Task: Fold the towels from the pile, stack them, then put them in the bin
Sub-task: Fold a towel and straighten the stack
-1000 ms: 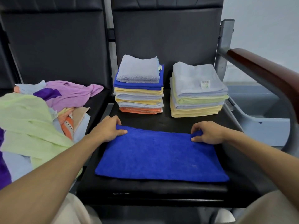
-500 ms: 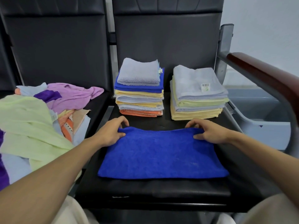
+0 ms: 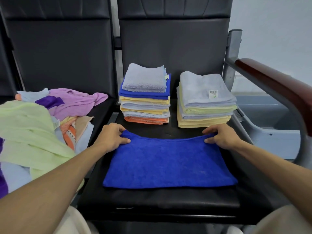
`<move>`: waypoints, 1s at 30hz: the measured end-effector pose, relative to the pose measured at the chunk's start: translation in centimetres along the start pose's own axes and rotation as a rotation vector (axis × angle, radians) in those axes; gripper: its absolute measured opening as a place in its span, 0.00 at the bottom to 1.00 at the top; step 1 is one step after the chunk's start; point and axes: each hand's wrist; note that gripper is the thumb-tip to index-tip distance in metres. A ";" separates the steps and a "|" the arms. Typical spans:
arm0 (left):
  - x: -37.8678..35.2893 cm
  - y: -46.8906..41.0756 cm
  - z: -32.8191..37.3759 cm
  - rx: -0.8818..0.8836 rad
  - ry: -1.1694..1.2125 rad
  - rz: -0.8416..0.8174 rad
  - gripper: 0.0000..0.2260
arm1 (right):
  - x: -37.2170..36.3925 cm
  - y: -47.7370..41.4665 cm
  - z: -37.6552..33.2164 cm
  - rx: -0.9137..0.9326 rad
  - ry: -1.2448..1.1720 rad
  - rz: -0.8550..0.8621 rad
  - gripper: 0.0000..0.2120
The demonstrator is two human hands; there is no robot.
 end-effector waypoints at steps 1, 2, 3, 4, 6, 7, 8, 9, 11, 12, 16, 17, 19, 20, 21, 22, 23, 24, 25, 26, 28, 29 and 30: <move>0.0 0.0 0.1 0.004 -0.010 0.004 0.11 | -0.1 -0.2 0.1 -0.019 -0.032 0.010 0.11; 0.0 0.0 0.1 0.006 -0.017 0.008 0.10 | -0.1 -0.3 0.2 -0.036 -0.066 0.024 0.08; 0.0 -0.1 0.1 0.011 -0.018 0.011 0.10 | -0.2 -0.4 0.2 -0.047 -0.098 0.041 0.05; 0.0 -0.1 0.2 0.014 -0.019 0.013 0.09 | -0.2 -0.5 0.2 -0.056 -0.129 0.062 0.04; 0.0 -0.2 0.3 0.027 -0.009 0.014 0.07 | -0.3 -0.4 0.1 -0.063 -0.181 0.100 0.02; -0.1 -0.2 0.2 0.033 0.000 0.014 0.07 | -0.4 -0.4 0.0 -0.068 -0.189 0.115 0.03; -0.2 -0.3 0.2 0.034 0.009 0.017 0.07 | -0.4 -0.3 0.1 -0.072 -0.176 0.129 0.05; -0.2 -0.3 0.2 0.034 0.016 0.020 0.08 | -0.4 -0.3 0.1 -0.080 -0.147 0.142 0.06; -0.3 -0.2 0.2 0.044 0.019 0.032 0.10 | -0.1 -0.3 0.1 -0.125 -0.071 0.144 0.10; -0.4 -0.2 0.2 0.058 0.018 0.027 0.11 | 0.2 -0.3 0.1 -0.156 -0.029 0.134 0.13; 0.4 0.5 -0.1 0.160 -0.001 -0.147 0.14 | 0.5 0.3 -0.3 -0.232 0.100 0.031 0.21; 0.6 0.8 -0.2 0.174 0.001 -0.193 0.14 | 0.6 0.5 -0.5 -0.250 0.110 0.016 0.22; 0.9 1.7 -0.4 0.165 0.017 -0.242 0.13 | 0.6 1.2 -0.8 -0.294 0.094 -0.008 0.21; 0.9 2.1 -0.5 0.142 0.028 -0.243 0.12 | 0.6 1.5 -0.8 -0.309 0.082 -0.019 0.19; 1.0 2.5 -0.4 0.111 0.040 -0.231 0.11 | 0.6 1.9 -1.0 -0.317 0.071 -0.031 0.16; 1.1 2.8 -0.3 0.084 0.057 -0.217 0.10 | 0.7 2.2 -1.2 -0.319 0.065 -0.041 0.14; 1.2 3.1 -0.1 0.063 0.080 -0.197 0.09 | 0.7 2.4 -1.2 -0.312 0.064 -0.052 0.13; 1.5 3.3 0.1 0.055 0.120 -0.170 0.08 | 0.7 2.5 -1.3 -0.298 0.057 -0.064 0.13; 1.8 3.5 0.3 0.061 0.174 -0.138 0.08 | 0.7 2.5 -1.2 -0.284 0.029 -0.083 0.13; 2.1 3.7 0.6 0.079 0.237 -0.112 0.07 | 0.8 2.6 -1.1 -0.285 -0.044 -0.115 0.13; 2.7 4.2 1.4 0.115 0.370 -0.083 0.07 | 1.1 2.7 -0.5 -0.326 -0.259 -0.230 0.12; 2.9 4.4 1.9 0.126 0.433 -0.069 0.07 | 1.4 2.9 -0.1 -0.340 -0.316 -0.312 0.12; 3.0 4.5 2.5 0.140 0.487 -0.056 0.09 | 1.7 3.2 0.3 -0.343 -0.317 -0.399 0.11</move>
Point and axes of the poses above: each hand's wrist, its own y-axis away from the middle knuckle, its own x-axis out of the back of the hand, z = x × y, and after that the axes turned 15 degrees about -x, right-handed
